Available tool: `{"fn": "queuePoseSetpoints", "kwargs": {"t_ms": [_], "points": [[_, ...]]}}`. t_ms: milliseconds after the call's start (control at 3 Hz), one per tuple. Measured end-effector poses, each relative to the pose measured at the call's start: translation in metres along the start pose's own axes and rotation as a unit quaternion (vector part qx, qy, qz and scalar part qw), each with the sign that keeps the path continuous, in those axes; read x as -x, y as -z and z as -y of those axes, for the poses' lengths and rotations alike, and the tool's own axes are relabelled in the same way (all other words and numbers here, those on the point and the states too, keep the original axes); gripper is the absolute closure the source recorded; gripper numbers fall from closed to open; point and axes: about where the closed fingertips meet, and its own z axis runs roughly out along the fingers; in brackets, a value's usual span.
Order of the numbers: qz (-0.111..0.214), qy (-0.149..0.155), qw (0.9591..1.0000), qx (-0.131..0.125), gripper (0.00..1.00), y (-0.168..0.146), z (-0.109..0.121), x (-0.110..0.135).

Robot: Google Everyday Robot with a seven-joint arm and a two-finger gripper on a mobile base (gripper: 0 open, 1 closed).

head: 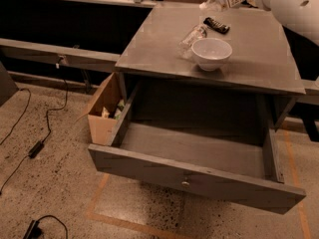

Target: Pick blue plastic bottle from white bowl and place on counter

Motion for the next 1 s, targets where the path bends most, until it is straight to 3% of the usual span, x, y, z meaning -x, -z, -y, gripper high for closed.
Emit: {"fn": "queuePoseSetpoints", "kwargs": {"t_ms": [333, 667, 1000], "points": [[-0.059, -0.042, 0.9936, 0.087, 1.0, 0.002, -0.038, -0.054], [-0.124, -0.142, 0.9681, 0.165, 1.0, 0.02, -0.083, -0.107], [-0.139, -0.239, 0.9358, 0.219, 1.0, 0.03, -0.11, -0.115]]}}
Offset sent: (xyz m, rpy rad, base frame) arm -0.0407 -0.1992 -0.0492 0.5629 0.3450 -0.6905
